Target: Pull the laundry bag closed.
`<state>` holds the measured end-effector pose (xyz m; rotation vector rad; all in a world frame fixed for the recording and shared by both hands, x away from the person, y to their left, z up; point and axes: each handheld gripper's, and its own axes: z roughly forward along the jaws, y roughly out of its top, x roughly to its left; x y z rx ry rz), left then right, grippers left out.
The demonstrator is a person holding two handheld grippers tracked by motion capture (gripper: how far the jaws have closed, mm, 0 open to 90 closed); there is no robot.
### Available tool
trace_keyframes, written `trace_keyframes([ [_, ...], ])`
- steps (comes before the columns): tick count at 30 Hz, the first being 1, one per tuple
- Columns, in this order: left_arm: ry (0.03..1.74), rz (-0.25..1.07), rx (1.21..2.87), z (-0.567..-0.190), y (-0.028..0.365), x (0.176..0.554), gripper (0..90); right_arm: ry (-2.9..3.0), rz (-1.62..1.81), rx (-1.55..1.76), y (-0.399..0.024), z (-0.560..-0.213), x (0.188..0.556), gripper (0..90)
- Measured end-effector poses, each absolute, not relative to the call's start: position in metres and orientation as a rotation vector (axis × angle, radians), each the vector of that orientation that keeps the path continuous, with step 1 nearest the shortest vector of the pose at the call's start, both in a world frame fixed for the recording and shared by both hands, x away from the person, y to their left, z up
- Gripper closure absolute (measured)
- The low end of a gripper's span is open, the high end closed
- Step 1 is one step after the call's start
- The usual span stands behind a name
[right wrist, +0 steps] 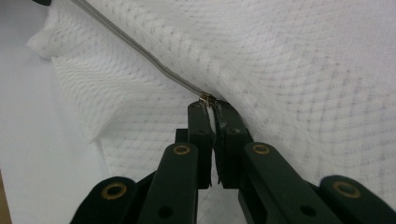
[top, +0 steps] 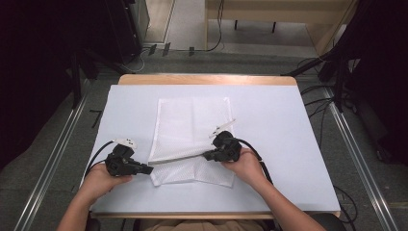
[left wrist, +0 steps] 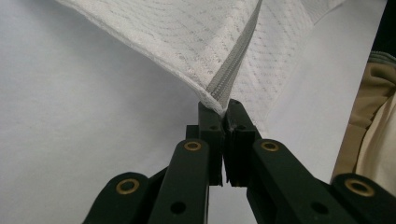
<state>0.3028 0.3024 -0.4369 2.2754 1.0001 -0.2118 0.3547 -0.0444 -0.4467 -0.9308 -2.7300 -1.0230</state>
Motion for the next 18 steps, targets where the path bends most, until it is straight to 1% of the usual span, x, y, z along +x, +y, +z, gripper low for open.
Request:
trace_keyframes([
  [8, 0.996, -0.214, 2.276, -0.437, 0.301, 0.301, 88.2, -2.716, -1.024, -0.958, -0.061, -0.447, 0.355, 88.4],
  [18, 0.992, -0.221, 2.273, -0.437, 0.303, 0.301, 88.2, -2.719, -1.031, -0.967, -0.071, -0.444, 0.353, 88.3],
])
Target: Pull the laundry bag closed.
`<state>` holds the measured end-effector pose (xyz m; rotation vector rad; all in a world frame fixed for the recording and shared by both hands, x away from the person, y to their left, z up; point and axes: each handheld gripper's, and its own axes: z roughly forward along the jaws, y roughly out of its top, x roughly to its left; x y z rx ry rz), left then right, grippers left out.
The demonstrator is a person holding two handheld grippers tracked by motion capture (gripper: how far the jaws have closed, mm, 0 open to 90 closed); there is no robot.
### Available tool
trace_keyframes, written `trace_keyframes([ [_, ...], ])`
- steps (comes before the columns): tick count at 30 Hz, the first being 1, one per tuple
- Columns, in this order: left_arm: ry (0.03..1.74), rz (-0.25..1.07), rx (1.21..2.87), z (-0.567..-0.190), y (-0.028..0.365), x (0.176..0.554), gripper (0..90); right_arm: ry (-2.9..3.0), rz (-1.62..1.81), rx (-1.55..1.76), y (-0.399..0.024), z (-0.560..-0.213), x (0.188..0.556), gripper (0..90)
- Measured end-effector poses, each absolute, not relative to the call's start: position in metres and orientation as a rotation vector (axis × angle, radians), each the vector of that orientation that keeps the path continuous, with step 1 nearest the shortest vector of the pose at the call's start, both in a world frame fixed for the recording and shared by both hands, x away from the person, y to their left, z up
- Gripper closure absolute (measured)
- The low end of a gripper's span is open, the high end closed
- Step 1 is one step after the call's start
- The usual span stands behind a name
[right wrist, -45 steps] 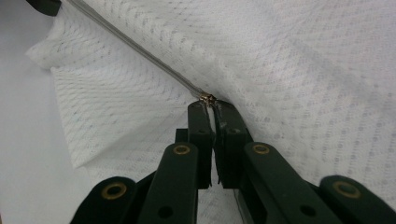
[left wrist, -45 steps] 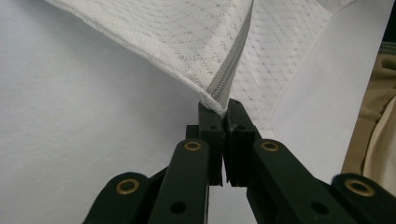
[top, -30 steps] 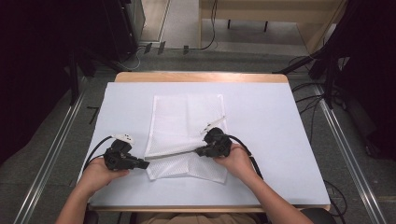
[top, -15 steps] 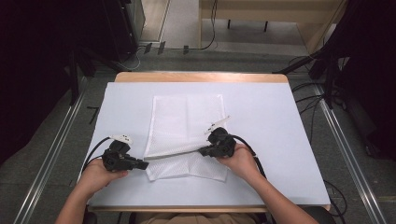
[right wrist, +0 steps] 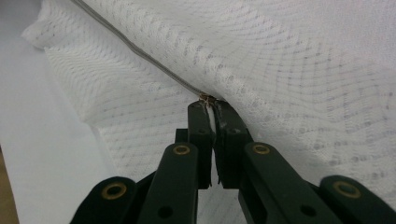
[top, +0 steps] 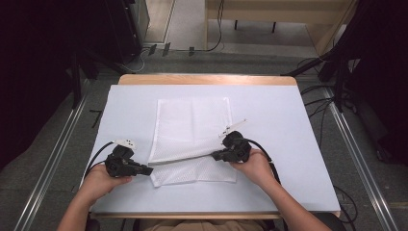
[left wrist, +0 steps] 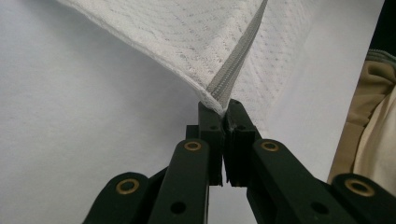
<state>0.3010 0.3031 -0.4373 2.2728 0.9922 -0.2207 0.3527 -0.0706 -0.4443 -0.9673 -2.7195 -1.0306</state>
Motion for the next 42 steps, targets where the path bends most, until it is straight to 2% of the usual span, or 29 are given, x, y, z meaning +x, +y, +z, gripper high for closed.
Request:
trace_keyframes([
  [42, 1.008, -0.216, 2.267, -0.437, 0.309, 0.300, 88.5, -2.701, -1.049, -1.072, -0.119, -0.435, 0.344, 88.4],
])
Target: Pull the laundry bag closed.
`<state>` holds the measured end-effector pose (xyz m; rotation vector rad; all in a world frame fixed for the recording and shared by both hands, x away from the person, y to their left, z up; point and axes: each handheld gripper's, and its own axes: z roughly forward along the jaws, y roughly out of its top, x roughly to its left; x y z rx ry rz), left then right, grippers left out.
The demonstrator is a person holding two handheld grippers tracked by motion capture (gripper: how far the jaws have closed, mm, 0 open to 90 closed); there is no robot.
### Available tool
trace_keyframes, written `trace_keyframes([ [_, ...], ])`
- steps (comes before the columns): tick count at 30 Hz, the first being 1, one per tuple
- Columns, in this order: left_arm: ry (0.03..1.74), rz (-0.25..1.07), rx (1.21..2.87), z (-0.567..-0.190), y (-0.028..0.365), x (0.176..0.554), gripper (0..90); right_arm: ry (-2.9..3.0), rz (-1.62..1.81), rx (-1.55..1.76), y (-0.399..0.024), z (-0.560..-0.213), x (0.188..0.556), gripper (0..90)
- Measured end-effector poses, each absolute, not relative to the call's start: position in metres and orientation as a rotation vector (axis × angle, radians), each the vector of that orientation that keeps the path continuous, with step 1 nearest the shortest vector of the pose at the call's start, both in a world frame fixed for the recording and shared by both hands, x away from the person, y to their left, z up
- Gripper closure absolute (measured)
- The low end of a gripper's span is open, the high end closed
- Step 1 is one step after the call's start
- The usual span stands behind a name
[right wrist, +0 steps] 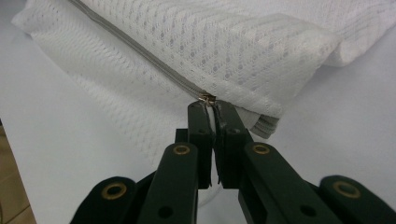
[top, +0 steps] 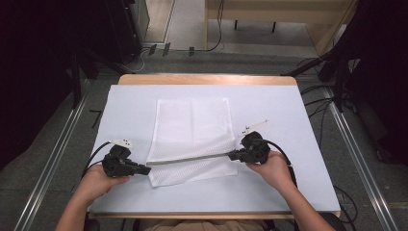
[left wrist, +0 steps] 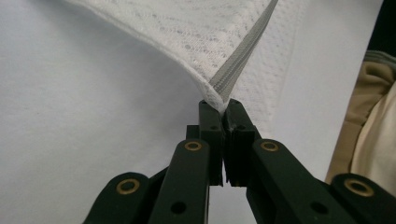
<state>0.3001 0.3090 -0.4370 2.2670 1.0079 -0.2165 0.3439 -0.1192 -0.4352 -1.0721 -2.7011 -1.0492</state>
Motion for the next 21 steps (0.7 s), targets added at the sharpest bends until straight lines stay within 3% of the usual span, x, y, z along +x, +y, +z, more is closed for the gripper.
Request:
trace_keyframes([
  [15, 1.053, -0.195, 2.251, -0.438, 0.316, 0.302, 85.6, -2.730, -1.018, -1.058, -0.107, -0.440, 0.337, 87.5],
  [21, 1.072, -0.208, 2.220, -0.437, 0.318, 0.303, 74.6, -2.730, -1.034, -1.058, -0.106, -0.443, 0.337, 86.0],
])
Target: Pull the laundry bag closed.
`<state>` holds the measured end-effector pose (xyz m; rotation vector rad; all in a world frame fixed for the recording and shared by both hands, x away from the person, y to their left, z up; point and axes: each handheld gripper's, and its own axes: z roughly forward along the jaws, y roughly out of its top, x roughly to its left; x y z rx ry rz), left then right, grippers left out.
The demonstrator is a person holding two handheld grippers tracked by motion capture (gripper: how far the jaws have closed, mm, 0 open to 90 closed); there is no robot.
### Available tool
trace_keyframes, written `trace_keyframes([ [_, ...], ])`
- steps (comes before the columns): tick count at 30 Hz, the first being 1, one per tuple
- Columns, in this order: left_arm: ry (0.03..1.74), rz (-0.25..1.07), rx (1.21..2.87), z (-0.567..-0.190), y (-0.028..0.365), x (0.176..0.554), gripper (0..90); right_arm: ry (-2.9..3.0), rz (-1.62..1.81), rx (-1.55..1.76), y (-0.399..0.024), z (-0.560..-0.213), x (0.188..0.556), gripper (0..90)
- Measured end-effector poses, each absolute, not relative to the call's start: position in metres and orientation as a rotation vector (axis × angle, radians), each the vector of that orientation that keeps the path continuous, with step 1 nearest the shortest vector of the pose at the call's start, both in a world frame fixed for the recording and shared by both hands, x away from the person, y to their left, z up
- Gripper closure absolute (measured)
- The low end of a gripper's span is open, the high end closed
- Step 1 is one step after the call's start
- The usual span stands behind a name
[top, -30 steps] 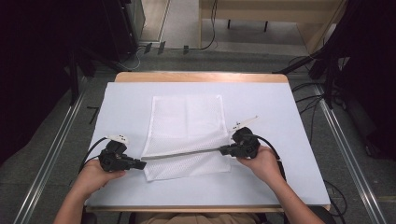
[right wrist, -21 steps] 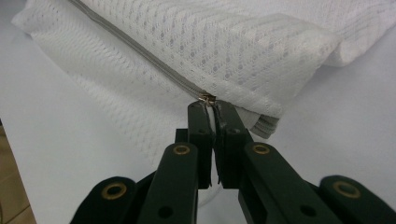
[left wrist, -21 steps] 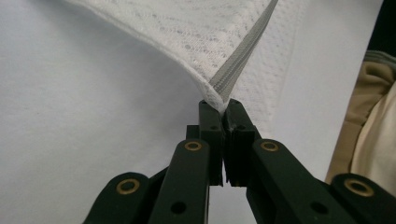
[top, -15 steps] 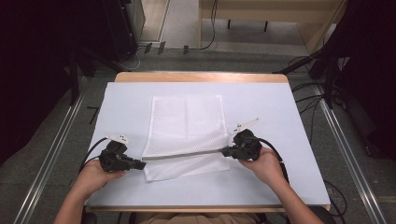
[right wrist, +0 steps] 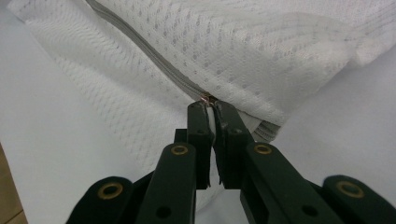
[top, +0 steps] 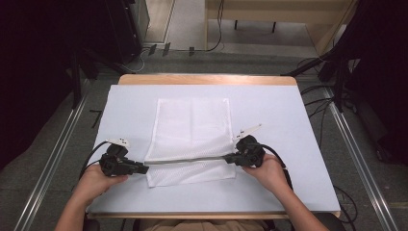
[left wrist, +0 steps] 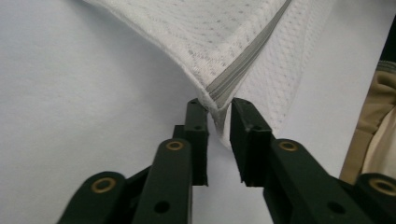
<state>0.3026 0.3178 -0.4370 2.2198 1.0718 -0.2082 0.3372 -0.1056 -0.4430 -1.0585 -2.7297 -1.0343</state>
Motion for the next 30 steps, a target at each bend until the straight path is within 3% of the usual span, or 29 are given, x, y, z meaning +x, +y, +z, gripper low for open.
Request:
trace_keyframes([
  [4, 1.065, -0.186, 2.210, -0.433, 0.315, 0.302, 65.1, -2.722, -1.060, -1.046, -0.104, -0.445, 0.338, 79.7],
  [13, 1.081, -0.041, 2.110, -0.426, 0.320, 0.303, 44.3, -2.773, -1.184, -1.019, -0.106, -0.445, 0.339, 54.7],
  [30, 1.111, 0.108, 2.068, -0.420, 0.326, 0.303, 35.6, -2.800, -1.366, -1.113, -0.125, -0.443, 0.346, 33.0],
])
